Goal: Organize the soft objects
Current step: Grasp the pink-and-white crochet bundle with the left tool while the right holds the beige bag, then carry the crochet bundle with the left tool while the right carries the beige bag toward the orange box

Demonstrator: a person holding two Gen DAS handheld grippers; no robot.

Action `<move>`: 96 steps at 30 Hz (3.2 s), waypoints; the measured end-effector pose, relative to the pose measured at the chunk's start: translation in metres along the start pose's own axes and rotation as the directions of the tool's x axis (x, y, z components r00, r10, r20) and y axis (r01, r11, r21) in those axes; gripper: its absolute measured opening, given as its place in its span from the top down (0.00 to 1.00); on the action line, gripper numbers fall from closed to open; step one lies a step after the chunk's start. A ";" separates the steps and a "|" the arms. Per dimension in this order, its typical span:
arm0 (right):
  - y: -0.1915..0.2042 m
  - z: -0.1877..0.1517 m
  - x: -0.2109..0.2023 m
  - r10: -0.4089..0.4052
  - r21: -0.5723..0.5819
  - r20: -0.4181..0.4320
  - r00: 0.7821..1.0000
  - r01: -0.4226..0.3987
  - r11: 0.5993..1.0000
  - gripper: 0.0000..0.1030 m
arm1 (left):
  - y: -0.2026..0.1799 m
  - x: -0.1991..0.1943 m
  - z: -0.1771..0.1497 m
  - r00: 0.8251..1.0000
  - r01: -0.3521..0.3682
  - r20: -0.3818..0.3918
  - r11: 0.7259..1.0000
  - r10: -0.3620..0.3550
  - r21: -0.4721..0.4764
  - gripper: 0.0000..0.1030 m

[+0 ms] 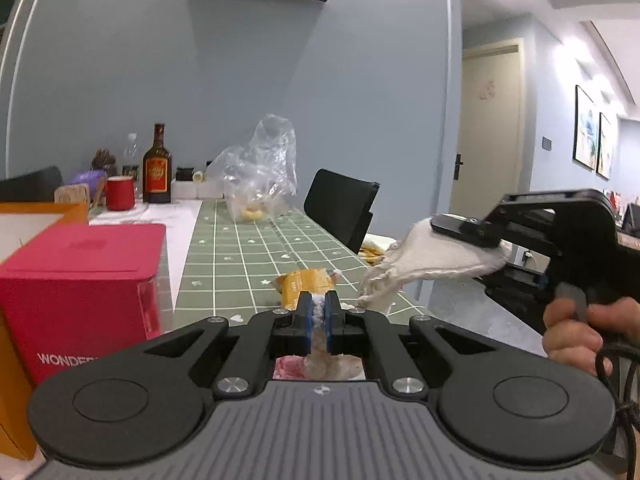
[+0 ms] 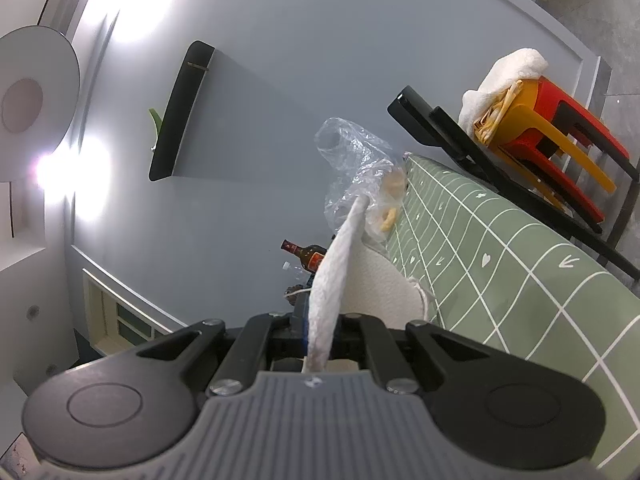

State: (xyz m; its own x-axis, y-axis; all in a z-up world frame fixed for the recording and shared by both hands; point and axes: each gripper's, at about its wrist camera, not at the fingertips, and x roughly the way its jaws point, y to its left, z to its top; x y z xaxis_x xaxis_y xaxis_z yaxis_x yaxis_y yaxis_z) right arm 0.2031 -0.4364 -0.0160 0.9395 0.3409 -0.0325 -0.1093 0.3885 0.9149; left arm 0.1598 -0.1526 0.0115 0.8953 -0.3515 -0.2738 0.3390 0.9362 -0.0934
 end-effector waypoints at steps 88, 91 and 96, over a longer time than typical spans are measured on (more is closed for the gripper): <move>0.189 -0.080 0.051 0.289 -0.193 -0.223 0.931 -0.333 0.923 0.97 | 0.097 -0.166 0.079 0.936 0.041 0.337 0.918 0.104 -0.394 0.81; 0.202 -0.097 0.071 0.252 -0.241 -0.264 0.931 -0.317 0.917 0.97 | 0.111 -0.170 0.090 0.926 0.020 0.354 0.917 0.134 -0.399 0.80; 0.221 -0.133 0.109 0.145 -0.393 -0.327 0.934 -0.274 0.878 0.97 | 0.136 -0.136 0.098 0.959 0.040 0.277 0.949 0.051 -0.313 0.79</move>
State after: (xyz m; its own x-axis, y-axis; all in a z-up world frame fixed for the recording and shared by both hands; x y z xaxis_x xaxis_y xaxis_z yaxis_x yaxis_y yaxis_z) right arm 0.2382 -0.1992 0.1290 0.7552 0.6548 -0.0297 -0.4810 0.5843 0.6536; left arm 0.1126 0.0219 0.1300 0.9565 -0.2919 -0.0018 0.2669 0.8771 -0.3993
